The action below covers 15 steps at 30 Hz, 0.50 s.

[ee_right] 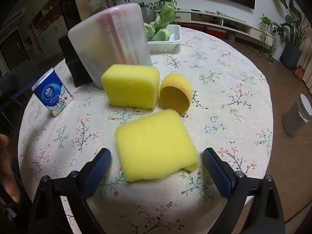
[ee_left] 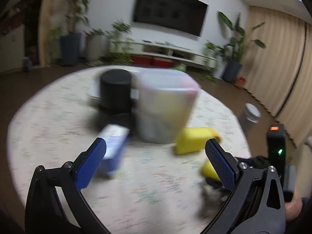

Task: Organize soft objects
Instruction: 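Return both tools to the table of remaining soft items, then grasp a yellow rectangular sponge with the right gripper while the left grasps another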

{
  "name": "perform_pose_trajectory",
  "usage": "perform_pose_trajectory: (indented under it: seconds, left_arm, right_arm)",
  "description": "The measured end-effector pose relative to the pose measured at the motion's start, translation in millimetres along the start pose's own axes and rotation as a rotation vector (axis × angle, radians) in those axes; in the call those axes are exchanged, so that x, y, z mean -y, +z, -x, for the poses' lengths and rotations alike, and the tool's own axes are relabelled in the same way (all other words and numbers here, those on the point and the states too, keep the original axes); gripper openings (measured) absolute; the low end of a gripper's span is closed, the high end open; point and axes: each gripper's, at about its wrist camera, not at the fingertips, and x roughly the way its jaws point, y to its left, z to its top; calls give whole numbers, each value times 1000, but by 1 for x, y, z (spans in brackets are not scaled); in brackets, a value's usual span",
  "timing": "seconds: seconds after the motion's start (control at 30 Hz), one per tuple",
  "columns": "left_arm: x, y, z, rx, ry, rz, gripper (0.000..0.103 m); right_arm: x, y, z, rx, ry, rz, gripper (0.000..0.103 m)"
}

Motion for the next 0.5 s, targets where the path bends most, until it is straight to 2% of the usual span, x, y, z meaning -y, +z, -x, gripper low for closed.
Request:
perform_pose_trajectory:
  seconds: [0.07,0.2,0.37,0.43,0.5]
  left_arm:
    - [-17,-2,14,29,63,17,103]
    - [-33,-8,20,17,103,14,103]
    - [-26,-13,3,-19,84,-36,103]
    - [-23,-14,-6,-41,106,-58,103]
    - [-22,-13,-7,-41,100,-51,103]
  right_arm:
    - [1,0,-1,3,0,-6,97]
    - [2,0,0,12,-5,-17,96]
    - [0,0,2,18,-20,-10,85]
    - [0,2,2,21,-16,-11,78]
    - [1,1,3,22,-10,-16,77]
